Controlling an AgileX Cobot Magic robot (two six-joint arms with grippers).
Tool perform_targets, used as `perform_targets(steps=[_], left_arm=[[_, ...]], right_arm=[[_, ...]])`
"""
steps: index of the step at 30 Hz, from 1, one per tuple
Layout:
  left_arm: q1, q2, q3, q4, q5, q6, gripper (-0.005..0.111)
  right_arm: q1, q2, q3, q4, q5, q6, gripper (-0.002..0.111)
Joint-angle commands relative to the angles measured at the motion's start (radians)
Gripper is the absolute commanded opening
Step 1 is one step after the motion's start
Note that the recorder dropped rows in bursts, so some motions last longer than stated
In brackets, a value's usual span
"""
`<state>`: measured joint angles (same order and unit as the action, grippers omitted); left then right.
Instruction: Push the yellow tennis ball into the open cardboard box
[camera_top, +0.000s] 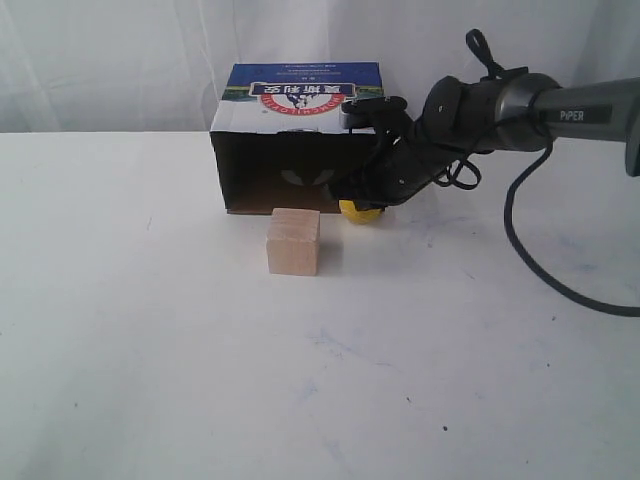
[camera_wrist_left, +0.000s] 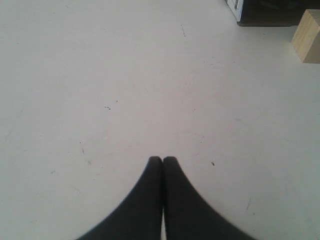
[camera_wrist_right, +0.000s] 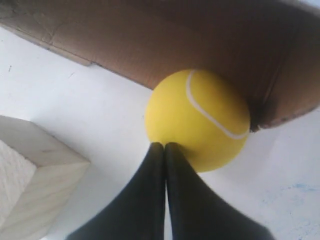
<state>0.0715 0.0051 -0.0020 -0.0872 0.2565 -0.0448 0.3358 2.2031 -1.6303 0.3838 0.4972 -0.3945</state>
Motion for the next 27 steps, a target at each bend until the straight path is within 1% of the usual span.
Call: perform_targets(steps=[1,7,15,19,24,27], left_arm=[[-0.004,-0.005,0.002,-0.011,0.000,-0.001,0.000],[-0.004,-0.005,0.002,-0.011,0.000,-0.001,0.000],[-0.004,-0.005,0.002,-0.011,0.000,-0.001,0.000],[-0.004,-0.005,0.002,-0.011,0.000,-0.001,0.000],[-0.004,-0.005,0.002,-0.011,0.000,-0.001,0.000],[-0.004,-0.005,0.002,-0.011,0.000,-0.001,0.000]], right_arm=[[-0.003,-0.012,0.002,-0.015,0.040,-0.006,0.000],[-0.002,-0.069,0.009,-0.017,0.223,0.009,0.000],[0.002,-0.013,0.039,-0.026,0.216,0.025,0.000],[0.002,0.012,0.039,-0.045,0.145,0.037,0.000],[0.002,0.014,0.031,-0.187,0.037,0.155,0.000],[0.002,0.025,0.008,-0.222,-0.019,0.162,0.000]])
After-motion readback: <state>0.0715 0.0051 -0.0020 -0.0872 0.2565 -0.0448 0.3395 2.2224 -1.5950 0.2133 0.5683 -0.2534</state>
